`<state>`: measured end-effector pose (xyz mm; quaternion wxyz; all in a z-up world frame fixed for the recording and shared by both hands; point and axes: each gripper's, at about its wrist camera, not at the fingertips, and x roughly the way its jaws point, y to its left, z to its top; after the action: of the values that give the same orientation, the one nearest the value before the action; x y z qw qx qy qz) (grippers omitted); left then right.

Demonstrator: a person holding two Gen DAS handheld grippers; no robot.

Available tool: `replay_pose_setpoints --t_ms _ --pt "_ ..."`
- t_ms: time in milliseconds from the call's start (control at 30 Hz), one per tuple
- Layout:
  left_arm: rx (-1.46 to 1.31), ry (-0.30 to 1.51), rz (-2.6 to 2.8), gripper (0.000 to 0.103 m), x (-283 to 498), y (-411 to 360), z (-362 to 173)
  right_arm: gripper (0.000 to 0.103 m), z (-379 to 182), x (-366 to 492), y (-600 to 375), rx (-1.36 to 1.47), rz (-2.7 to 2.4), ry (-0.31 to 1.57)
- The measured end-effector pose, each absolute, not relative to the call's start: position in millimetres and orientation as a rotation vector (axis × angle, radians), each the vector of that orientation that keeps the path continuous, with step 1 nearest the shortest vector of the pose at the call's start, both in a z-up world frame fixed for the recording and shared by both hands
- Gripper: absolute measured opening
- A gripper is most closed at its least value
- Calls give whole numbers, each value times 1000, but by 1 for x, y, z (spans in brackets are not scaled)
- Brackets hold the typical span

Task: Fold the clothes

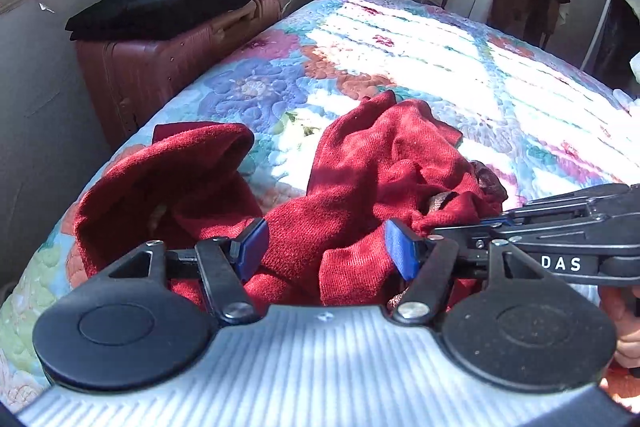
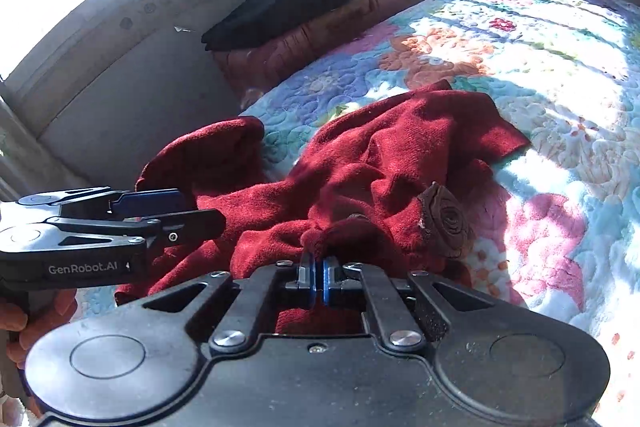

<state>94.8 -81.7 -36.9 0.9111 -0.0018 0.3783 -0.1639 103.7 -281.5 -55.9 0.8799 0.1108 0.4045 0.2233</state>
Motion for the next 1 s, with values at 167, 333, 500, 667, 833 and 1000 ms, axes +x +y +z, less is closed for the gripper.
replay_pose_setpoints --t_ms 167,333,500,667,833,1000 --pt "-118 783 -302 69 102 -52 -42 5 -69 102 -234 165 605 882" --pt "-218 810 -404 69 111 -44 -51 5 -85 90 -216 103 638 916" --pt "-332 945 -489 71 120 -64 -90 5 -82 72 -202 -49 708 907" --pt "-159 957 -502 57 115 -89 -105 5 -77 61 -202 -128 731 884" --pt "-109 906 -429 25 114 -89 -93 7 -67 67 -231 -11 668 880" --pt "-102 862 -294 5 120 -68 -83 31 -60 79 -272 99 547 882"
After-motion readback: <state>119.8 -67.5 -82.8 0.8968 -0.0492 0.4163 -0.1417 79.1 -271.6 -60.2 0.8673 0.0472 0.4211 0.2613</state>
